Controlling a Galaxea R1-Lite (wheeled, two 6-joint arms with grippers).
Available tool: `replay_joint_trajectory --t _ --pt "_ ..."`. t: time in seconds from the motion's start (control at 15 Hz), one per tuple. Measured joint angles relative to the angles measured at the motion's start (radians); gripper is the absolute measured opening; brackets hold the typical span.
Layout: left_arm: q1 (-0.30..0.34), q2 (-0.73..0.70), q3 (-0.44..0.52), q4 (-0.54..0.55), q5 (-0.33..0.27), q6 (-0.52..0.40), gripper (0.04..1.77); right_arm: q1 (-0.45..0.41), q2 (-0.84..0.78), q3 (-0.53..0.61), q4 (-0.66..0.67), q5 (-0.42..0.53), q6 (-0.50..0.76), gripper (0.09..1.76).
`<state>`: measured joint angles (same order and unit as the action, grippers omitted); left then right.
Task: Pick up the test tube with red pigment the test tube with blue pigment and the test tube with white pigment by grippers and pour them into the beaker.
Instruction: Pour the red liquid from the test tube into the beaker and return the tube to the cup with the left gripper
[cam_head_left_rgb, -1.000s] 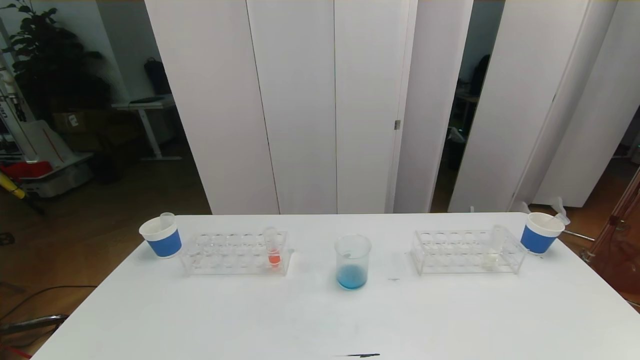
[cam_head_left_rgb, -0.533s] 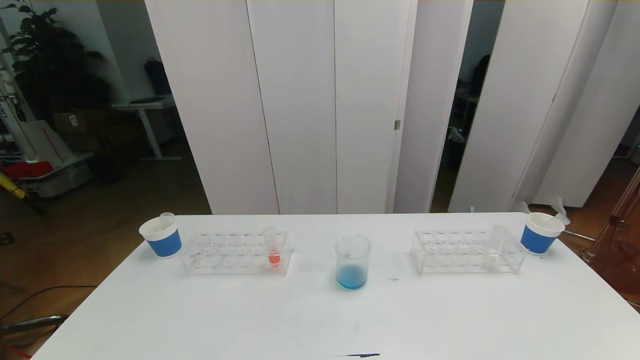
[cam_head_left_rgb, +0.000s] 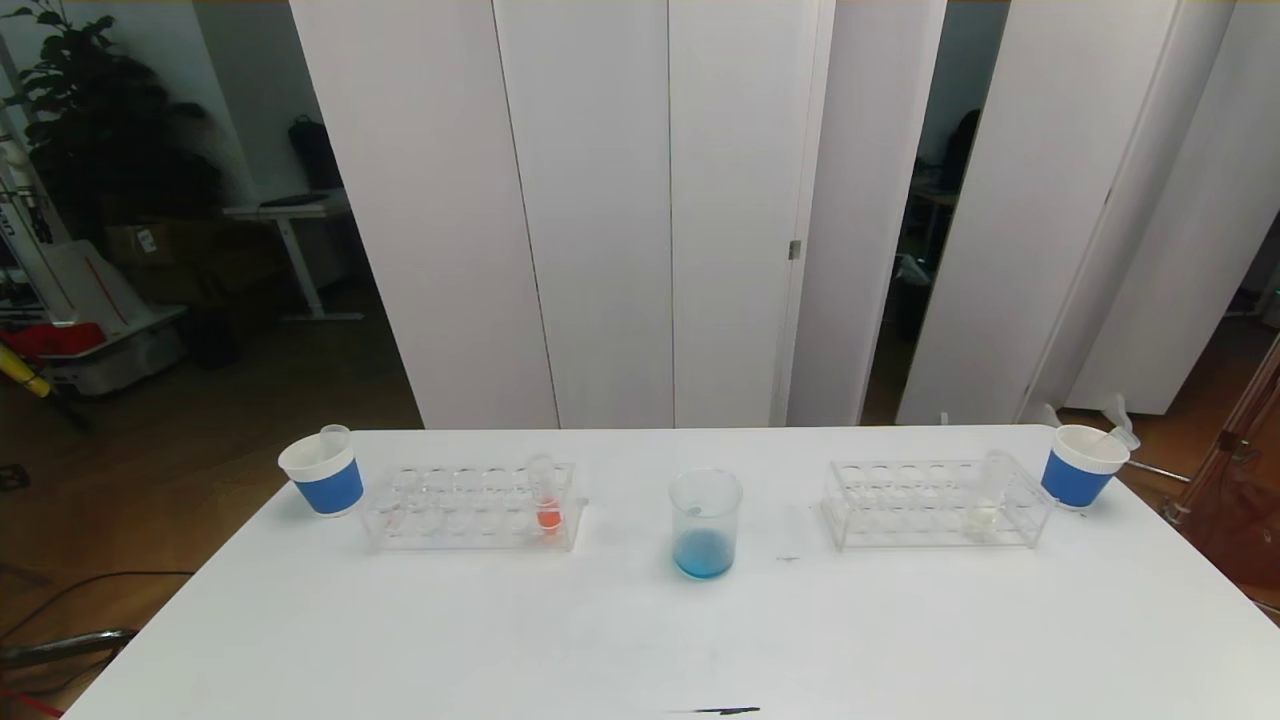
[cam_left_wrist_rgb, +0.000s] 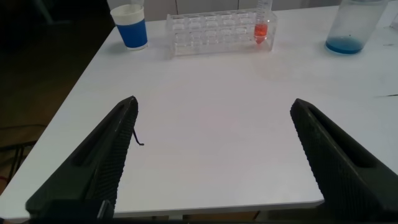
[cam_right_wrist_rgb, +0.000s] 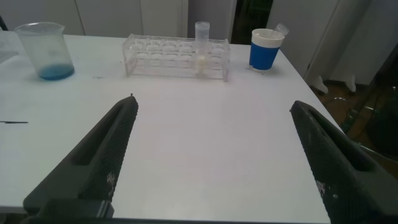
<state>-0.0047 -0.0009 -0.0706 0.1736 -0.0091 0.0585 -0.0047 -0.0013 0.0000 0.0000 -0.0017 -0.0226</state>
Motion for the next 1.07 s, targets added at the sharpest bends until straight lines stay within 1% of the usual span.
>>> replay_joint_trajectory --t 0.07,0.13,0.27,0.4,1.07 --pt "0.0 0.0 0.002 -0.006 0.0 0.0 1.75 0.0 0.0 0.0 0.0 0.0 0.0 1.75" --pt "0.0 0.0 0.013 -0.041 -0.001 0.003 1.75 0.0 0.0 0.0 0.0 0.0 0.0 1.75" --pt "0.0 0.0 0.046 -0.186 0.001 0.004 1.75 0.0 0.0 0.0 0.0 0.0 0.0 1.75" --pt "0.0 0.0 0.065 -0.163 0.004 0.0 1.75 0.0 0.0 0.0 0.0 0.0 0.0 1.75" --pt "0.0 0.001 0.071 -0.168 0.004 -0.002 1.75 0.0 0.0 0.0 0.0 0.0 0.0 1.75"
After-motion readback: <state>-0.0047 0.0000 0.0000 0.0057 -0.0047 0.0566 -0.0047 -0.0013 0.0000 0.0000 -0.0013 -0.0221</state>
